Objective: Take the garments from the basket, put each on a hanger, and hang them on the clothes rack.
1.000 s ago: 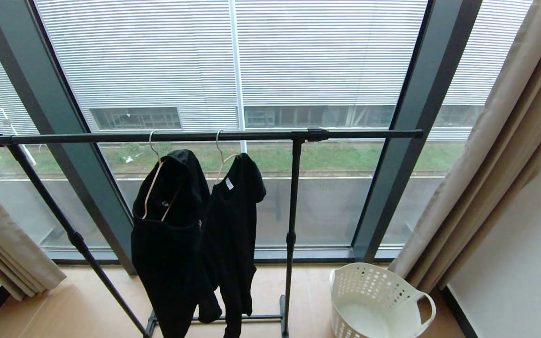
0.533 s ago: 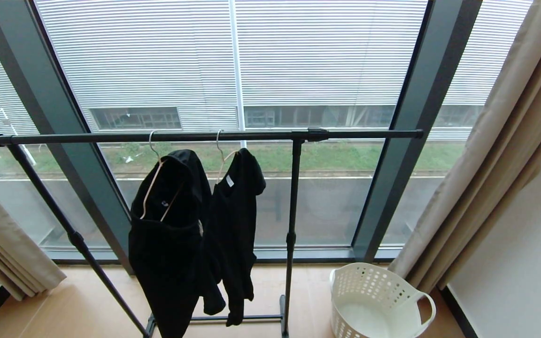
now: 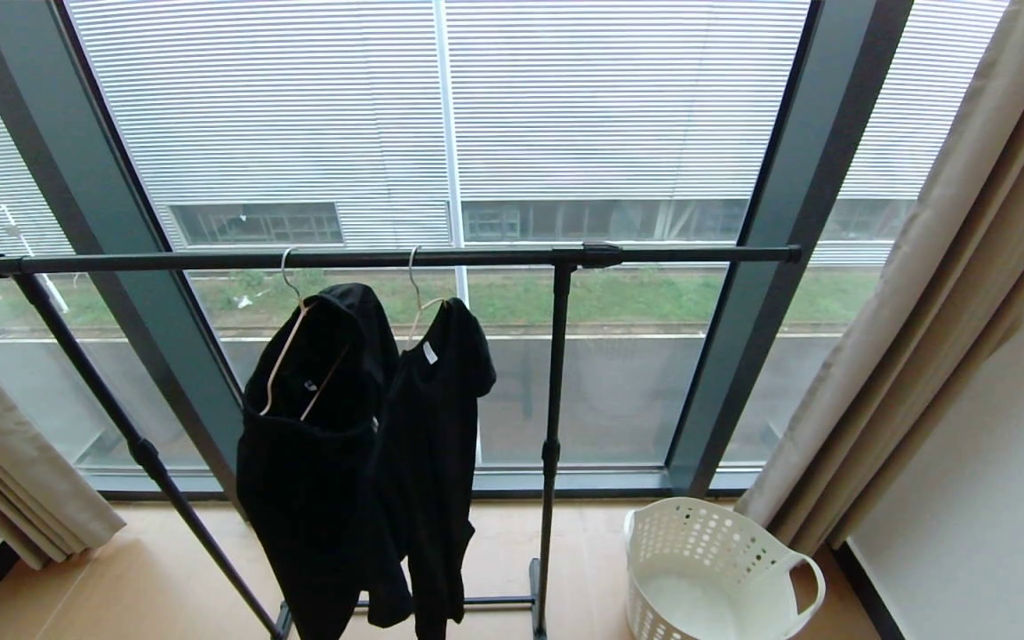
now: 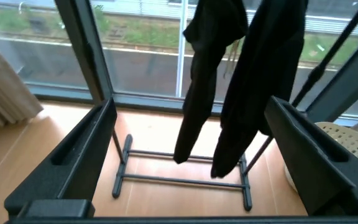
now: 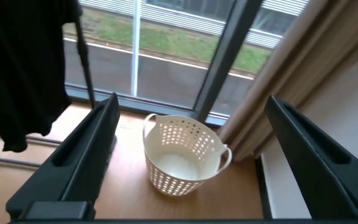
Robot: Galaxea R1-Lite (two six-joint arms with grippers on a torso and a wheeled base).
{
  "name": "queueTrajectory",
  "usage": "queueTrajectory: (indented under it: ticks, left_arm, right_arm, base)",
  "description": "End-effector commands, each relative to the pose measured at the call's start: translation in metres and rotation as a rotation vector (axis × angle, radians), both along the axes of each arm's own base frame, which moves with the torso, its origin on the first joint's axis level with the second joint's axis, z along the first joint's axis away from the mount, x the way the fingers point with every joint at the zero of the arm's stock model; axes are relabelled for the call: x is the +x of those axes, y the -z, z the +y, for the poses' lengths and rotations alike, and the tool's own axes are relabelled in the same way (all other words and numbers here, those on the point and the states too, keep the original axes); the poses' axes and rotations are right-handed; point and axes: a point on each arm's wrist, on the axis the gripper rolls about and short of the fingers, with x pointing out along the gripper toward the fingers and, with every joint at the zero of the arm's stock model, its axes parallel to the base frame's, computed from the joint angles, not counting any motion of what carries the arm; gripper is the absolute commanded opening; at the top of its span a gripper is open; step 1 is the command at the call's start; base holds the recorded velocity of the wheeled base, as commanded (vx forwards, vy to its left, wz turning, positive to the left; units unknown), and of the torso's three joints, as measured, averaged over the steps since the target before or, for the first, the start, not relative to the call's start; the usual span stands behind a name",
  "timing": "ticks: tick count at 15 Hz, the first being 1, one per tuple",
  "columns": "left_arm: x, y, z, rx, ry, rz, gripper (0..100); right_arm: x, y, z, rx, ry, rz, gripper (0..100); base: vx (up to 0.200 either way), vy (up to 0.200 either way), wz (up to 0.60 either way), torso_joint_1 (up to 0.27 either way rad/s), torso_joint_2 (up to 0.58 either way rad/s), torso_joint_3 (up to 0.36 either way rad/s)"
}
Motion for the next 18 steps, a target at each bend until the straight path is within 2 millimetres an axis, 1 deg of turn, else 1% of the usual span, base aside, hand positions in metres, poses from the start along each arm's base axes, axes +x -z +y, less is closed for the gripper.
queueTrajectory:
  ticks: [1, 4, 5, 6, 7, 8, 9, 10, 12, 13, 14, 16, 18]
  left_arm:
    - [-0.001, 0.0, 0.001, -0.002, 0.054, -0.013, 100]
    - [-0.002, 0.001, 0.001, -0.005, 0.031, -0.03, 100]
    - [-0.006, 0.002, 0.0, 0.002, -0.005, -0.08, 100]
    - [-0.006, 0.002, 0.0, 0.003, -0.013, -0.08, 100]
    - [-0.006, 0.002, 0.001, -0.001, -0.024, -0.08, 100]
    - [-0.006, 0.002, 0.001, -0.002, -0.024, -0.08, 100]
    - [-0.006, 0.002, 0.001, -0.002, -0.024, -0.08, 100]
    - [-0.006, 0.002, 0.001, 0.001, -0.024, -0.08, 100]
    - [-0.006, 0.003, 0.0, 0.019, -0.018, -0.077, 100]
    - [-0.006, 0.003, 0.0, 0.029, -0.014, -0.077, 100]
    - [-0.006, 0.002, 0.0, 0.012, -0.018, -0.079, 100]
    - [-0.006, 0.002, 0.0, 0.011, -0.018, -0.081, 100]
    - [-0.006, 0.002, 0.0, 0.011, -0.018, -0.079, 100]
  right_arm:
    - [0.001, -0.001, 0.0, 0.002, -0.007, 0.013, 100]
    - [0.0, -0.001, 0.0, 0.019, 0.024, 0.001, 100]
    - [0.001, -0.001, -0.002, 0.027, 0.075, -0.004, 100]
    - [0.001, -0.001, -0.003, 0.034, 0.119, -0.01, 100]
    - [0.002, 0.0, -0.005, 0.058, 0.202, -0.032, 100]
    - [0.003, 0.0, -0.007, 0.115, 0.297, -0.069, 100]
    - [0.003, 0.0, -0.008, 0.16, 0.353, -0.078, 100]
    - [0.002, 0.002, -0.008, 0.196, 0.371, -0.071, 100]
    - [0.002, 0.003, -0.008, 0.178, 0.358, -0.064, 100]
    - [0.001, 0.003, -0.008, 0.167, 0.272, -0.056, 100]
    - [0.002, 0.003, -0.008, 0.162, 0.14, -0.025, 100]
    - [0.004, 0.003, -0.009, 0.158, 0.036, 0.0, 100]
    - [0.003, 0.004, -0.01, 0.155, 0.202, -0.022, 100]
  base:
    - [0.0, 0.0, 0.0, 0.0, 0.0, 0.0]
    - [0.0, 0.0, 0.0, 0.0, 0.0, 0.0]
    - [0.0, 0.0, 0.0, 0.0, 0.0, 0.0]
    - [0.0, 0.0, 0.0, 0.0, 0.0, 0.0]
    - [0.0, 0.0, 0.0, 0.0, 0.0, 0.0]
    - [0.0, 0.0, 0.0, 0.0, 0.0, 0.0]
    - [0.0, 0.0, 0.0, 0.0, 0.0, 0.0]
    - [0.0, 0.0, 0.0, 0.0, 0.0, 0.0]
    - [0.0, 0.0, 0.0, 0.0, 0.0, 0.0]
    - [0.0, 0.0, 0.0, 0.0, 0.0, 0.0]
    - [0.0, 0.0, 0.0, 0.0, 0.0, 0.0]
    - [0.0, 0.0, 0.0, 0.0, 0.0, 0.0]
    - [0.0, 0.0, 0.0, 0.0, 0.0, 0.0]
